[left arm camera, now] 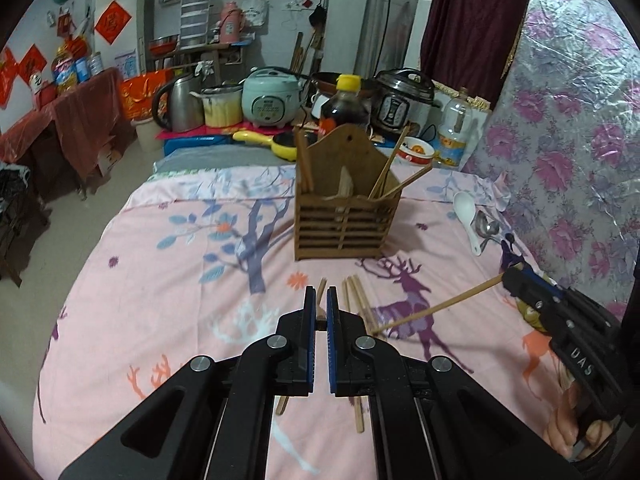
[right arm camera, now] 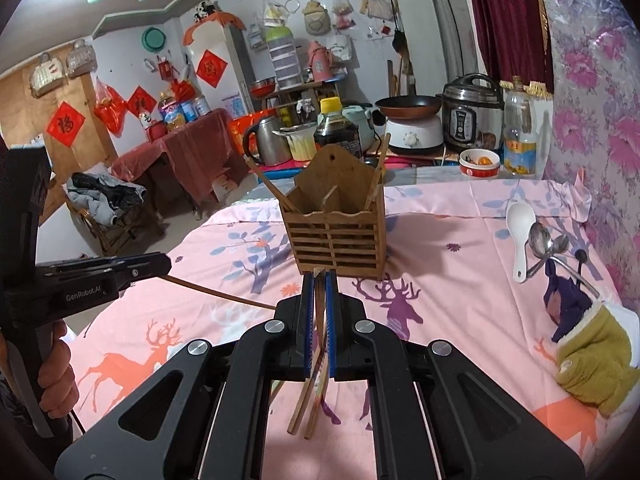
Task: Organize utensils
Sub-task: 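Lift the left tool's chopstick into the holder while the right tool inserts its own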
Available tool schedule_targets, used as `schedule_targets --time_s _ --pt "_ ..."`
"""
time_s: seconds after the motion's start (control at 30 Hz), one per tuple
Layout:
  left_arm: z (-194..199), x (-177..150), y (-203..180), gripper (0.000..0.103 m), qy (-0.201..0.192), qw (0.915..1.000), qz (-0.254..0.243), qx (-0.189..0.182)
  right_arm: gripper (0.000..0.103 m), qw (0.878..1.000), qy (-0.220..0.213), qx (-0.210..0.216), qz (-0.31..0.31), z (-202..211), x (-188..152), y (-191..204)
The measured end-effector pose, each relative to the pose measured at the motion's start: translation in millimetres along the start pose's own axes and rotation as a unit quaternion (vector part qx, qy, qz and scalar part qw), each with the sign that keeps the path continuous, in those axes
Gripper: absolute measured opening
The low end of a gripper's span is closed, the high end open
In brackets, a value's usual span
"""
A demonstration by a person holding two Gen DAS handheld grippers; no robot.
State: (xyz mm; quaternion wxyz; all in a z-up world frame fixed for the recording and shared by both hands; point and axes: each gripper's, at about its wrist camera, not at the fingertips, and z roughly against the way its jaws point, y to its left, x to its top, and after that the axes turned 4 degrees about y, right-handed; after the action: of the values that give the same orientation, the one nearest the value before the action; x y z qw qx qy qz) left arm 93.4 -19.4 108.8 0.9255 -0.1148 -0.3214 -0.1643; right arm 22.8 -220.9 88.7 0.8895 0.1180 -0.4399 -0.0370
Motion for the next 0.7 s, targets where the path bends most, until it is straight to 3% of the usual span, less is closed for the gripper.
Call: schedule_targets --time_s 0.37,0.7 --pt "0.1 62.4 -25.8 0.005 -0.027 0.9991 -0.031 0.010 0.006 1.000 -0.020 -0.014 0.015 -5.2 37.8 2.1" --pt "25.8 157.8 -35.5 0.005 -0.133 0.9910 -0.007 0.015 0.006 0.997 -0.073 -0.021 0.016 -10.2 104.9 3.0"
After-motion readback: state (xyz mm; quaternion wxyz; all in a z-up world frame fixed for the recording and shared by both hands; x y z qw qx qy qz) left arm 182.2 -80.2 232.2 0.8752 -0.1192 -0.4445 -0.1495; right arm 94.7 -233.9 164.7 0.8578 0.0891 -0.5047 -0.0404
